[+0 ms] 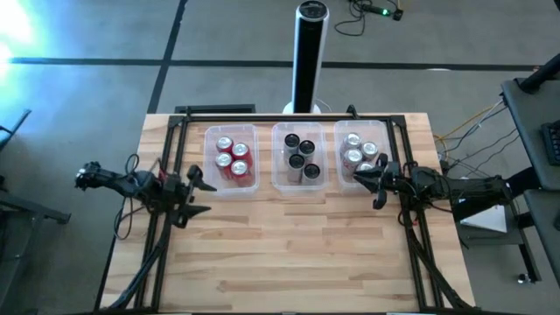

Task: Sort soda cans
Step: Return to Home Position

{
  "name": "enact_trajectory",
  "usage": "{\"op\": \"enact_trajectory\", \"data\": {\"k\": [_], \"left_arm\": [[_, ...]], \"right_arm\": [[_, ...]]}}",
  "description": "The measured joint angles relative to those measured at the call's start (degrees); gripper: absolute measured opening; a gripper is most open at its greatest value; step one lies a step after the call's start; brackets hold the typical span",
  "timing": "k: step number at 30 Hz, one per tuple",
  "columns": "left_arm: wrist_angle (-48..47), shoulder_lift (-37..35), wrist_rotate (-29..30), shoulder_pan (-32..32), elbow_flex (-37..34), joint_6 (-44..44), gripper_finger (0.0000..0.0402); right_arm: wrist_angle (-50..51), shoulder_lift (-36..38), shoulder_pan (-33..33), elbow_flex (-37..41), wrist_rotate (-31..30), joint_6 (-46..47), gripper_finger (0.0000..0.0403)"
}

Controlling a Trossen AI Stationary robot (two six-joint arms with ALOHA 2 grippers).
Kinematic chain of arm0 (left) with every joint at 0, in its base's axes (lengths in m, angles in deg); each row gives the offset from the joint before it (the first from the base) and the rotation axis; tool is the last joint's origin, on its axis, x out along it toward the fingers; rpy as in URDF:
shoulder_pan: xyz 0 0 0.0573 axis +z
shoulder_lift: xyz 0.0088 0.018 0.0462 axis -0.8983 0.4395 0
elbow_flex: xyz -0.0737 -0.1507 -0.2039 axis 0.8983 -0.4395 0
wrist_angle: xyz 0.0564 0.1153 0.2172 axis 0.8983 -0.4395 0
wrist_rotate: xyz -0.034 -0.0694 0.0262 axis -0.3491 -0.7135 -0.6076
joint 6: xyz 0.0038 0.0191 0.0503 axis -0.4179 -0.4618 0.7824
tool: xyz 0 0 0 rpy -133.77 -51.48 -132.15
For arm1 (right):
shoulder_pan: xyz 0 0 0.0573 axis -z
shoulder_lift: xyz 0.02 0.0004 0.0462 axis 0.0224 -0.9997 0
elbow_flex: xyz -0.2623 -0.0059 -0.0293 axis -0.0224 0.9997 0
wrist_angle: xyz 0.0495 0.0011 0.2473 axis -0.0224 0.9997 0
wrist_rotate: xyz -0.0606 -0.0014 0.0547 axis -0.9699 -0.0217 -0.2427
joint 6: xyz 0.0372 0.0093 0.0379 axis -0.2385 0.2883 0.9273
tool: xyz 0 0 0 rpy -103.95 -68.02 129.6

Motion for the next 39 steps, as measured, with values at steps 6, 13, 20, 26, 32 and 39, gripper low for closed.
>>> {"op": "enact_trajectory", "data": {"k": [6,13,20,26,32,39], "left_arm": [[2.8,0.0,0.1,0.2,-0.3,1.5,0.026],[-7.0,0.7,-0.1,0.8,-0.3,-3.4,0.026],[-7.5,1.1,-0.1,0.9,-0.3,-1.2,0.026],[-7.7,1.1,-0.9,0.9,-0.3,0.3,0.026],[-8.0,0.6,-2.2,0.9,-0.3,2.5,0.026],[-7.7,0.0,-0.7,5.2,-0.4,3.2,0.026]], "right_arm": [[0.0,0.0,0.0,0.0,0.0,0.1,0.0059],[0.0,0.0,0.0,0.0,0.0,0.0,0.0071],[0.0,0.0,0.0,0.0,0.0,0.0,0.0085],[0.0,0.0,0.0,0.0,0.0,0.0,0.0091],[0.0,0.0,0.0,0.0,0.0,0.0,0.0081],[0.0,0.0,0.0,0.0,0.0,0.0,0.0065]]}}
